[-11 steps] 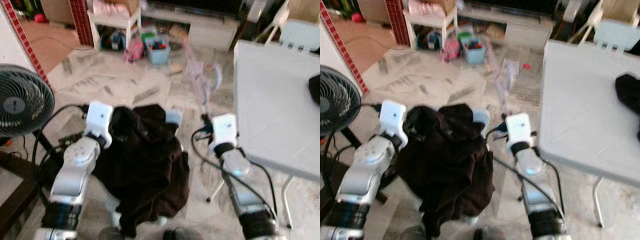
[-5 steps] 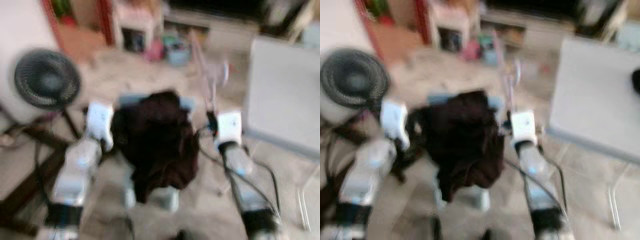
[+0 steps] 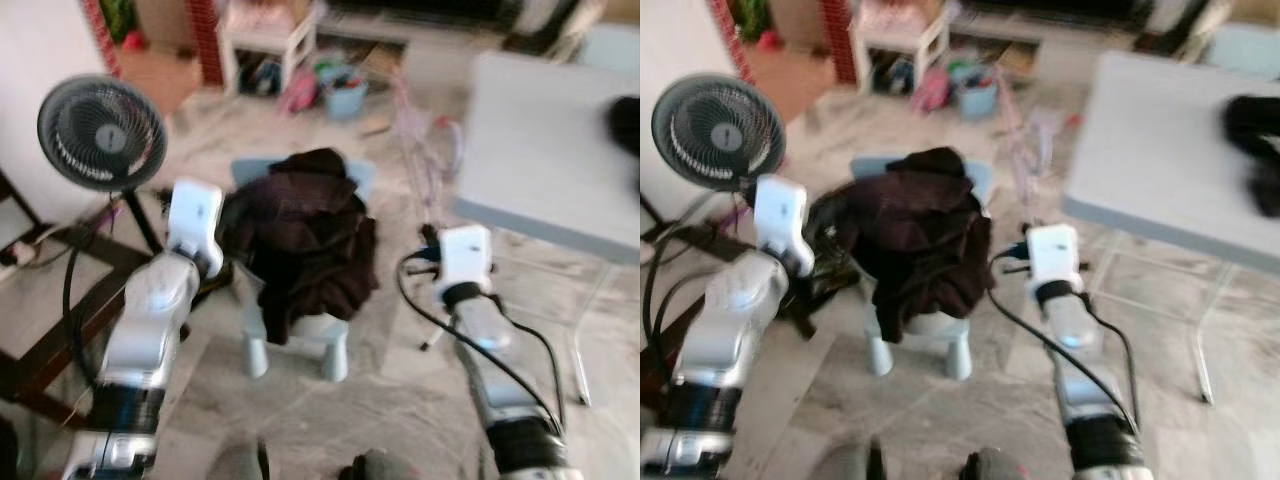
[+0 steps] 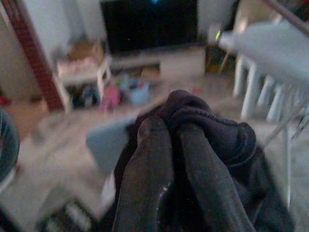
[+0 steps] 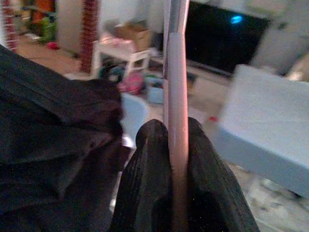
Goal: Hang hanger
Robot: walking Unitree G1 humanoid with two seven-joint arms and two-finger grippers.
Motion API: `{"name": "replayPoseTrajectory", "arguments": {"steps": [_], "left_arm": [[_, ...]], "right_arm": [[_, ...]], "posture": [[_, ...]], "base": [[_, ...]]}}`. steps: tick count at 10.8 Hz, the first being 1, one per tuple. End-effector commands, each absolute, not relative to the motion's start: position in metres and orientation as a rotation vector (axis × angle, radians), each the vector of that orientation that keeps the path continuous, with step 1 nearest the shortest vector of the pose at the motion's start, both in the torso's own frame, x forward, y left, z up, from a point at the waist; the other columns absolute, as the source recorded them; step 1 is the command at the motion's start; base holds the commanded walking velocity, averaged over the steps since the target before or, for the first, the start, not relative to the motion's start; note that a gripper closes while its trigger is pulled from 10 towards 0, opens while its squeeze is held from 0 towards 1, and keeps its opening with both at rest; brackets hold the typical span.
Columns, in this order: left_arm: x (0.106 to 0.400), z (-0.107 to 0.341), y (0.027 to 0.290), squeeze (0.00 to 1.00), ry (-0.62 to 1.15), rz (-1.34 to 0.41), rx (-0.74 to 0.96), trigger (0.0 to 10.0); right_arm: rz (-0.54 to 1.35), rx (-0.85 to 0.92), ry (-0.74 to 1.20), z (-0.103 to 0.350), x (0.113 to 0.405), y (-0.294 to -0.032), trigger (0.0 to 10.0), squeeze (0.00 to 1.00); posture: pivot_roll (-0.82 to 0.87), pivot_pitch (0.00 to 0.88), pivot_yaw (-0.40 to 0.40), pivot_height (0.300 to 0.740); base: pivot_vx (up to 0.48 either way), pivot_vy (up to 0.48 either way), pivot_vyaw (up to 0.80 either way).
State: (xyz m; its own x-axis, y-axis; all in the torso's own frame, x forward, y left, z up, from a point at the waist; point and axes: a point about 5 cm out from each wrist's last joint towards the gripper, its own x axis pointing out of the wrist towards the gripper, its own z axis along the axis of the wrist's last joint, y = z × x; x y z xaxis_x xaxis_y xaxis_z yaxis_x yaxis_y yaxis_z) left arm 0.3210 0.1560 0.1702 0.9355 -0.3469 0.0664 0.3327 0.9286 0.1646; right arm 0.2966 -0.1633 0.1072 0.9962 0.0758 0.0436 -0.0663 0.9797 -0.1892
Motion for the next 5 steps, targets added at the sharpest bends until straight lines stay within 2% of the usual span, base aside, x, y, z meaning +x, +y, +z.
{"name": "replayPoseTrajectory", "arguments": {"steps": [1,3,5], "left_arm": [[0.322,0.182,0.163,0.0,-0.137,-0.326,0.152,10.0],[0.322,0.182,0.156,0.0,-0.132,-0.347,0.147,10.0],[0.327,0.201,0.143,0.0,-0.201,-0.368,0.146,10.0]], "right_arm": [[0.077,-0.179,-0.066,0.11,0.3,-0.16,10.0,0.0],[0.075,-0.181,-0.07,0.111,0.302,-0.16,10.0,0.0],[0.074,-0.183,-0.072,0.111,0.302,-0.161,10.0,0.0]], "posture": [[-0.01,0.0,-0.036,0.74],[-0.01,0.0,-0.034,0.74],[-0.01,0.0,-0.036,0.74]], "base": [[0.0,0.0,0.0],[0.0,0.0,0.0],[0.0,0.0,0.0]]}}
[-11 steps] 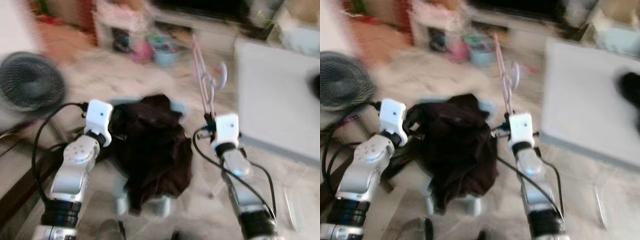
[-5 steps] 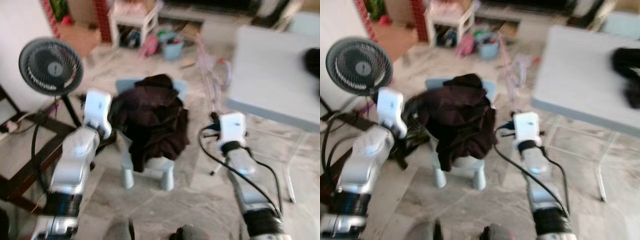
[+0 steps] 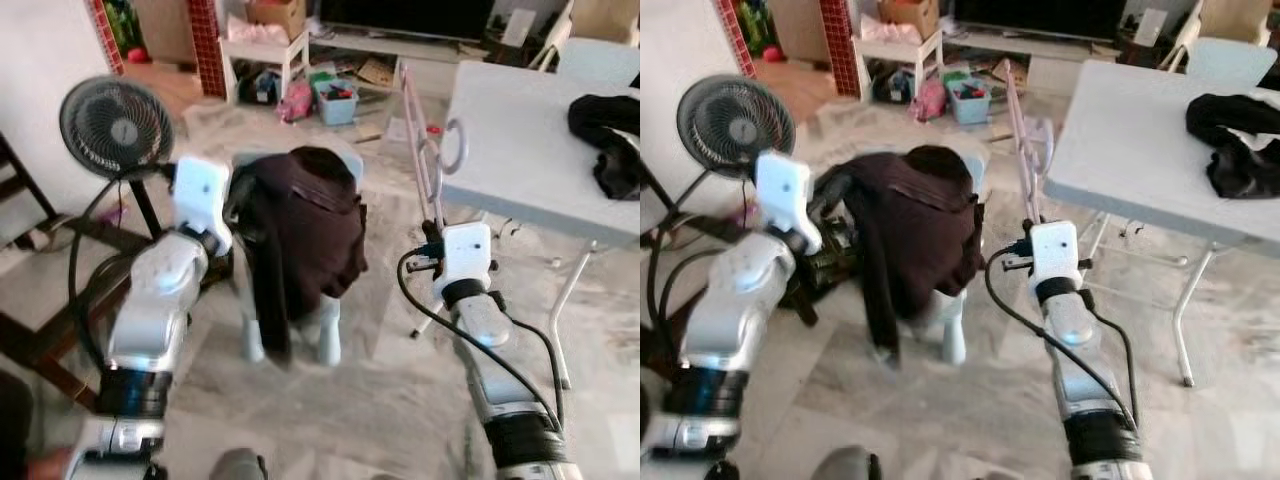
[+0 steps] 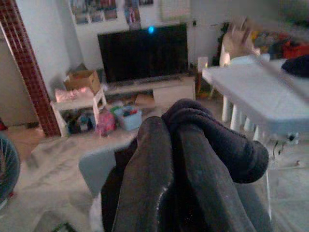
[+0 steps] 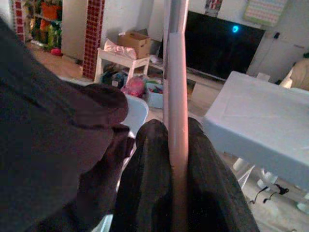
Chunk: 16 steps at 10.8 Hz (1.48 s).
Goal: Hang hanger
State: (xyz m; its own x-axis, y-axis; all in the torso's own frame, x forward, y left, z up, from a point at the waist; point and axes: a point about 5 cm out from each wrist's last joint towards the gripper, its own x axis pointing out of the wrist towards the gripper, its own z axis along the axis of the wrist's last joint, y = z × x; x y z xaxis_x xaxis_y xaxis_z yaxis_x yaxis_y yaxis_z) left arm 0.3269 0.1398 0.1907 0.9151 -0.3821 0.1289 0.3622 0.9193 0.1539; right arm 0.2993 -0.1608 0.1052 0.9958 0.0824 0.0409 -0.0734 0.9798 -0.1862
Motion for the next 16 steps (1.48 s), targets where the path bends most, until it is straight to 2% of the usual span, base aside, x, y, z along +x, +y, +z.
{"name": "replayPoseTrajectory", "arguments": {"steps": [1,3,4,5,7,9,10,11,16], "left_arm": [[0.331,0.218,0.132,0.0,-0.247,-0.398,0.115,10.0],[0.327,0.224,0.094,0.0,-0.222,-0.601,0.068,10.0],[0.319,0.21,0.076,0.0,-0.136,-0.728,0.037,10.0],[0.313,0.2,0.073,0.0,-0.122,-0.74,0.055,10.0],[0.311,0.174,0.096,0.0,-0.045,-0.654,0.074,10.0],[0.293,0.137,0.137,0.0,0.07,-0.543,0.112,10.0],[0.287,0.132,0.144,0.0,0.087,-0.51,0.105,10.0],[0.281,0.128,0.147,0.0,0.094,-0.493,0.115,10.0],[0.285,0.136,0.143,0.0,0.037,-0.483,0.062,10.0]], "right_arm": [[0.073,-0.182,-0.076,0.112,0.304,-0.161,10.0,0.0],[0.056,-0.185,-0.088,0.114,0.306,-0.162,10.0,0.0],[0.014,-0.203,-0.097,0.117,0.306,-0.167,10.0,0.0],[-0.054,-0.237,-0.102,0.119,0.306,-0.179,10.0,0.0],[-0.111,-0.251,-0.077,0.115,0.299,-0.196,10.0,0.0],[-0.148,-0.227,-0.006,0.1,0.27,-0.209,10.0,0.0],[-0.144,-0.237,0.015,0.096,0.26,-0.211,10.0,0.0],[-0.153,-0.225,0.059,0.088,0.246,-0.216,10.0,0.0],[-0.127,-0.194,0.096,0.087,0.241,-0.215,10.0,0.0]], "posture": [[-0.01,0.0,-0.038,0.74],[-0.02,0.0,-0.03,0.74],[-0.03,0.0,-0.021,0.74],[-0.04,0.0,-0.015,0.74],[-0.04,0.0,-0.013,0.74],[-0.04,0.0,-0.017,0.74],[-0.04,0.0,-0.019,0.74],[-0.05,0.0,-0.021,0.74],[-0.06,0.0,-0.023,0.74]], "base": [[0.0,0.0,0.0],[0.0,0.0,0.0],[0.0,0.0,0.0],[0.0,0.0,0.0],[0.0,0.0,0.0],[0.0,0.0,0.0],[0.0,0.0,0.0],[0.0,0.0,0.0],[0.0,0.0,-0.08]]}}
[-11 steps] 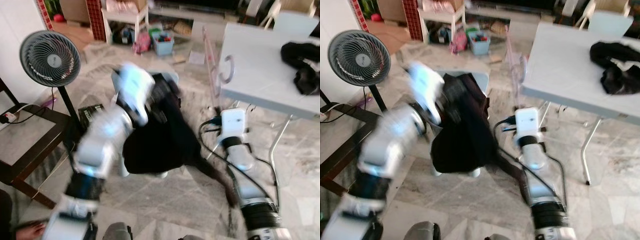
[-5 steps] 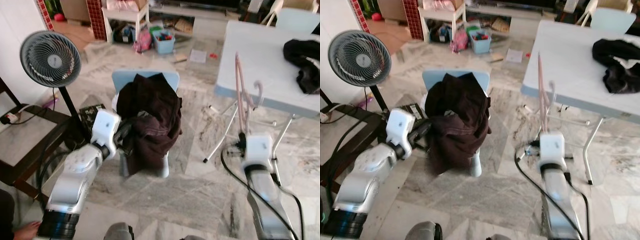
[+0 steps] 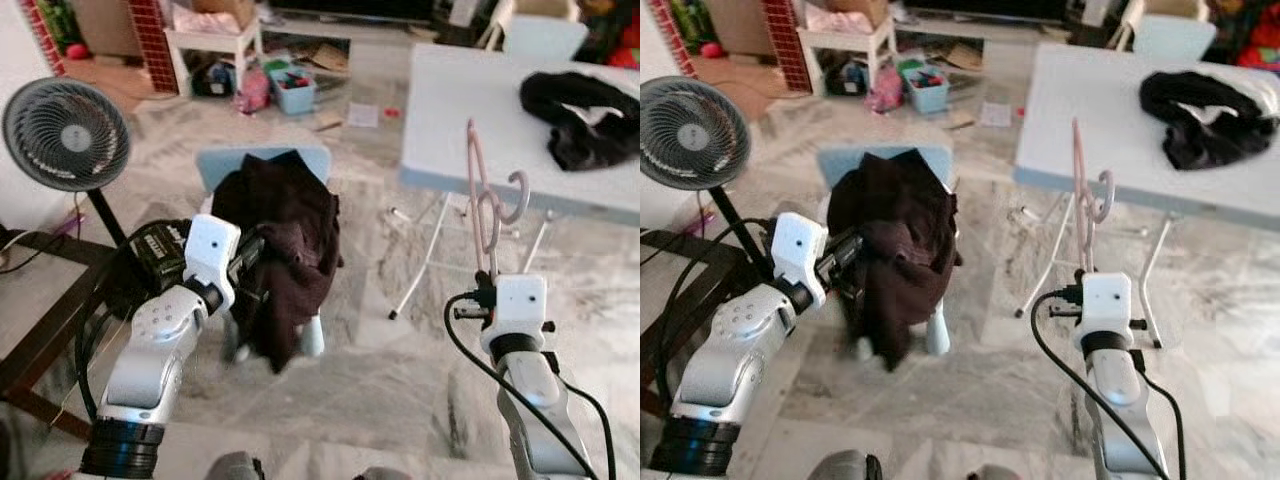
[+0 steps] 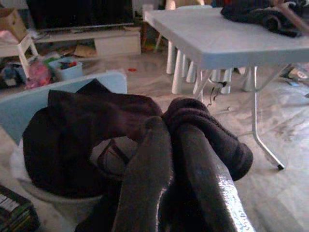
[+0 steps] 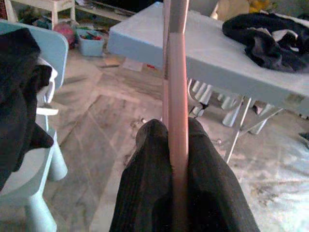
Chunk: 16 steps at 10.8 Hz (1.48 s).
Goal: Hang hanger
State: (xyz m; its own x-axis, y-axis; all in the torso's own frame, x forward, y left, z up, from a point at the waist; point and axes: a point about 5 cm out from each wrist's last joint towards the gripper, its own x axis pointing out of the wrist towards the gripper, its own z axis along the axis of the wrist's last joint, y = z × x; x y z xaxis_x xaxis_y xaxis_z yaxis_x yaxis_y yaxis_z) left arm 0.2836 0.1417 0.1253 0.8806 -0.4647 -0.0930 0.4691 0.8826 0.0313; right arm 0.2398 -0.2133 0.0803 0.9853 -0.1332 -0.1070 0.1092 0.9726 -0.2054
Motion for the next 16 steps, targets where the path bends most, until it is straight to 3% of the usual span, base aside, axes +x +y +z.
{"name": "replayPoseTrajectory", "arguments": {"steps": [1,16], "left_arm": [[0.286,0.138,0.142,0.0,0.029,-0.485,0.058,10.0],[0.292,0.139,0.146,0.0,0.031,-0.452,0.044,10.0]], "right_arm": [[-0.122,-0.191,0.099,0.087,0.242,-0.214,10.0,0.0],[-0.021,-0.264,0.026,0.1,0.261,-0.193,10.0,0.0]], "posture": [[-0.06,0.0,-0.024,0.74],[-0.05,0.0,-0.037,0.74]], "base": [[0.0,0.0,0.0],[0.0,-0.312,0.0]]}}
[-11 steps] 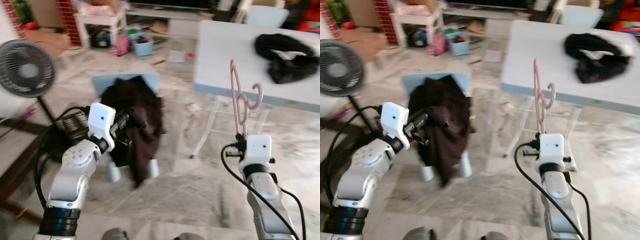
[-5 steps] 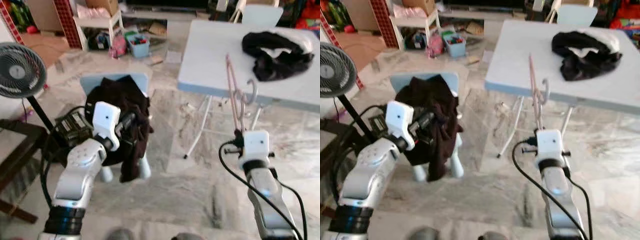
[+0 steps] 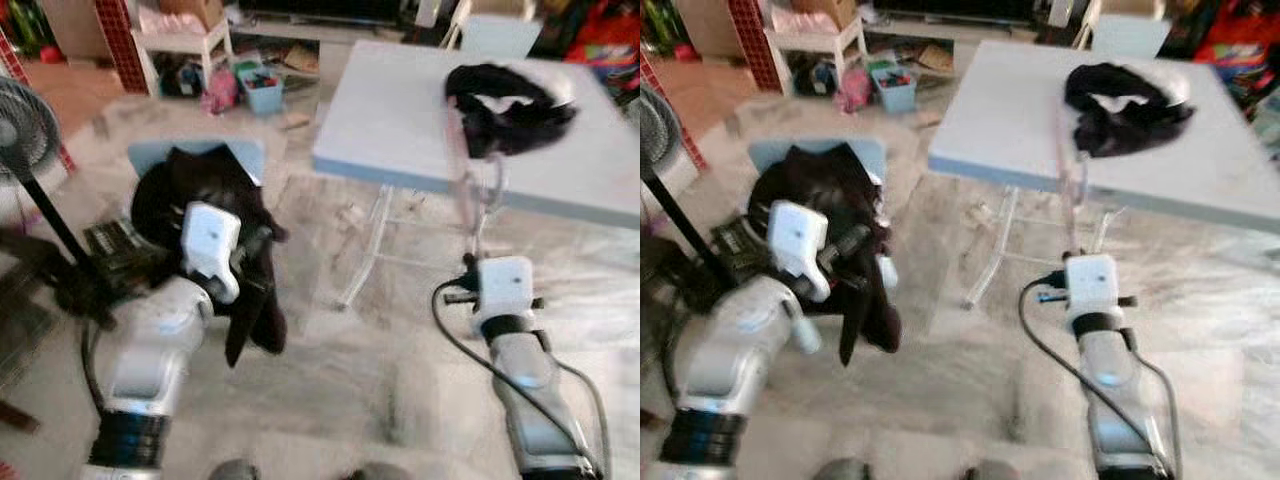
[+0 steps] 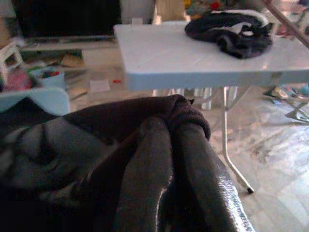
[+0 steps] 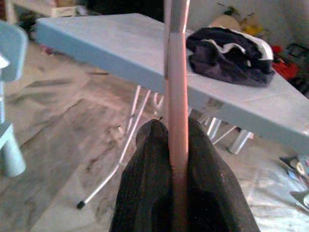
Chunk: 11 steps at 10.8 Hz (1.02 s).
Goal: Hang hanger
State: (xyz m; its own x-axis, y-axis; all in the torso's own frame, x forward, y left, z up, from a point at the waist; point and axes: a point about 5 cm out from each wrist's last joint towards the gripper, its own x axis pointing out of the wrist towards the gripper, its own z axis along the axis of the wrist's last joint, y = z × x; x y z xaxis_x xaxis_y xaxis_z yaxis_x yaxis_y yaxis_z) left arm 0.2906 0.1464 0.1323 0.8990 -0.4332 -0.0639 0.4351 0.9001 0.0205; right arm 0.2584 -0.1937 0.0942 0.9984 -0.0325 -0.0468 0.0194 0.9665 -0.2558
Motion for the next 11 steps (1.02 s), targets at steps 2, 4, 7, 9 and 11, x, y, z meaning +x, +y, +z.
{"name": "replayPoseTrajectory", "arguments": {"steps": [2,4,7,9,11], "left_arm": [[0.292,0.139,0.145,0.0,0.031,-0.455,0.042,10.0],[0.292,0.138,0.144,0.0,0.037,-0.46,0.049,10.0],[0.297,0.161,0.144,0.0,-0.073,-0.527,0.293,10.0],[0.315,0.185,0.132,0.0,-0.138,-0.583,0.325,10.0],[0.313,0.197,0.09,0.0,-0.159,-0.773,0.274,10.0]], "right_arm": [[-0.022,-0.266,0.022,0.1,0.261,-0.193,10.0,0.0],[-0.026,-0.266,0.019,0.101,0.263,-0.193,10.0,0.0],[-0.034,-0.268,0.014,0.102,0.265,-0.194,10.0,0.0],[-0.042,-0.267,0.018,0.101,0.267,-0.196,10.0,0.0],[-0.055,-0.267,0.005,0.104,0.27,-0.196,10.0,0.0]], "posture": [[-0.05,0.0,-0.037,0.74],[-0.05,0.0,-0.036,0.74],[-0.05,0.0,-0.039,0.74],[-0.04,0.0,-0.037,0.74],[-0.06,0.0,-0.029,0.74]], "base": [[0.0,-0.349,0.0],[0.0,-0.358,0.0],[0.0,-0.121,0.0],[0.0,0.0,0.0],[0.0,0.0,0.0]]}}
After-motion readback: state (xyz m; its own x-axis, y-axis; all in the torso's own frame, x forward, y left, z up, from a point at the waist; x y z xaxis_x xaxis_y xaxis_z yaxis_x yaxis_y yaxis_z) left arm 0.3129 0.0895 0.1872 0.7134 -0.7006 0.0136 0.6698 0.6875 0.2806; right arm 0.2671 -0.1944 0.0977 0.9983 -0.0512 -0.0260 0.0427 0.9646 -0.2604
